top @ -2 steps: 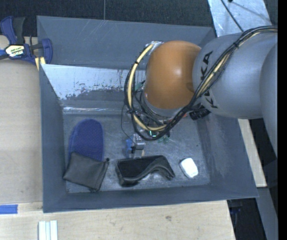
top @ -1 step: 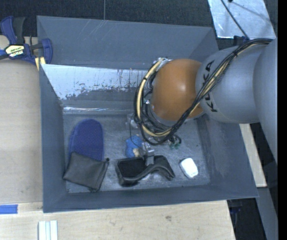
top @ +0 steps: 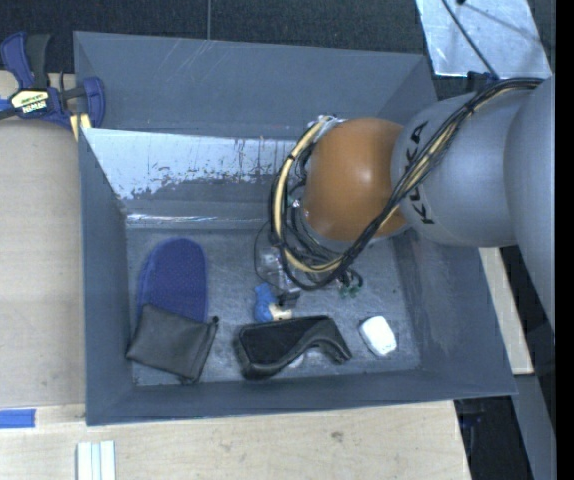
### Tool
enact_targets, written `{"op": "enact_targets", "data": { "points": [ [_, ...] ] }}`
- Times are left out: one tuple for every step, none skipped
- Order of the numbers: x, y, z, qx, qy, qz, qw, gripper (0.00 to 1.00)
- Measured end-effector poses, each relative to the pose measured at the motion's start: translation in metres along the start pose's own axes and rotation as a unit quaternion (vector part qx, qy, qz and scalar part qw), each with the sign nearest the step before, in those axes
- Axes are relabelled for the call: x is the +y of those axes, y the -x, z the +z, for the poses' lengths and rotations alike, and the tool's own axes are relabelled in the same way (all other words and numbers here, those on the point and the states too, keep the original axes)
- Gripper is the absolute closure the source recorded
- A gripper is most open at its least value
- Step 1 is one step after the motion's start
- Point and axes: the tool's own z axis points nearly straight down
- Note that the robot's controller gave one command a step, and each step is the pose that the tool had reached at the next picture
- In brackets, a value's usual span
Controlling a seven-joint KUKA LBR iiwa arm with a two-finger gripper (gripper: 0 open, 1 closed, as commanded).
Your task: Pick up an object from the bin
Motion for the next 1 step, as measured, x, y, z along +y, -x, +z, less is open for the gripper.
{"op": "enact_targets", "data": {
  "points": [
    [-0.0005,0.0001,-0.0004,0.0005,-0.001,0.0,1.0,0.0]
  ]
}}
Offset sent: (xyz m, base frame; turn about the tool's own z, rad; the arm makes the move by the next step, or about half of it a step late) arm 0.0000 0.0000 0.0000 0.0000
